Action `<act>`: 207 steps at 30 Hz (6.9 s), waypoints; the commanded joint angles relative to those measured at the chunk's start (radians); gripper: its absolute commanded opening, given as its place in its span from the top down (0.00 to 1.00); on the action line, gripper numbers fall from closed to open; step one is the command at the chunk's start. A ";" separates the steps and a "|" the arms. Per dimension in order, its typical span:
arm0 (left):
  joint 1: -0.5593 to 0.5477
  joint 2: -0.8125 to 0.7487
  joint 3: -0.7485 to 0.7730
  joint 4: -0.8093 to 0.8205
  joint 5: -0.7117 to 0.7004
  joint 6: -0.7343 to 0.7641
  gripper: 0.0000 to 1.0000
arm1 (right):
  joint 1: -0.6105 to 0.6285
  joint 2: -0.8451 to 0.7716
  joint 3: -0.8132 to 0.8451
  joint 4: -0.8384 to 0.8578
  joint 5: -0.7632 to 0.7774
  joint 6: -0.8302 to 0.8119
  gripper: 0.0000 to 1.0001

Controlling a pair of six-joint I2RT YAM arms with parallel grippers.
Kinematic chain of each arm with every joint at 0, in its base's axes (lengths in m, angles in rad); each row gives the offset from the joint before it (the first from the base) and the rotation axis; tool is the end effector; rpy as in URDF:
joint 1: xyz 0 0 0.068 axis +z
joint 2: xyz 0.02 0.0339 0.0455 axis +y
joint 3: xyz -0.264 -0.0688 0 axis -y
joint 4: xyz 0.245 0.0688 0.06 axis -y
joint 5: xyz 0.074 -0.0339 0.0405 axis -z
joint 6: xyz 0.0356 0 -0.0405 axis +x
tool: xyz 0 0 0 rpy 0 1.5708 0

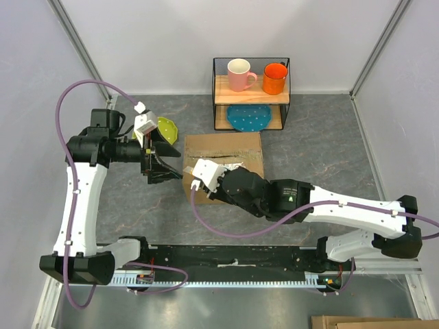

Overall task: Unpack the express box
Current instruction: Pick up the knife from the center of the board.

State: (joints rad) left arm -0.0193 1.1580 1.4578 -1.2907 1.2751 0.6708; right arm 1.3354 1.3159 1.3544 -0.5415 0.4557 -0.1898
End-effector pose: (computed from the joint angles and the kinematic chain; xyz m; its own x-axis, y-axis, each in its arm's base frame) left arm 0.1760 -0.0375 0.4144 -0.3259 0.1875 -0.9266 0.9348 0.2103 -0.2862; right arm 0.0826 0.2772 0.3873 0.0374 -0.5706 -0.8204 -0.7904 0.4854 -0.3736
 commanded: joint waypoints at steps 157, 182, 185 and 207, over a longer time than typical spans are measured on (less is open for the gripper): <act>-0.031 -0.213 -0.301 1.153 0.402 -1.143 0.98 | -0.505 -0.009 -0.089 1.008 -0.919 0.831 1.00; -0.021 -0.265 -0.425 1.529 0.098 -1.465 0.98 | -0.505 -0.139 -0.282 1.062 -0.891 0.780 0.13; -0.018 -0.267 -0.409 1.516 0.063 -1.464 0.98 | -0.504 -0.158 -0.293 1.035 -0.888 0.779 0.12; -0.019 -0.297 -0.432 1.532 0.098 -1.499 0.98 | -0.498 0.045 -0.229 1.387 -0.953 0.964 0.19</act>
State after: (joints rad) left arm -0.0406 0.8696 1.0241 0.2123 1.3464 -0.8005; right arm 0.8333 1.3514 1.0561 0.7330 -0.4675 0.7418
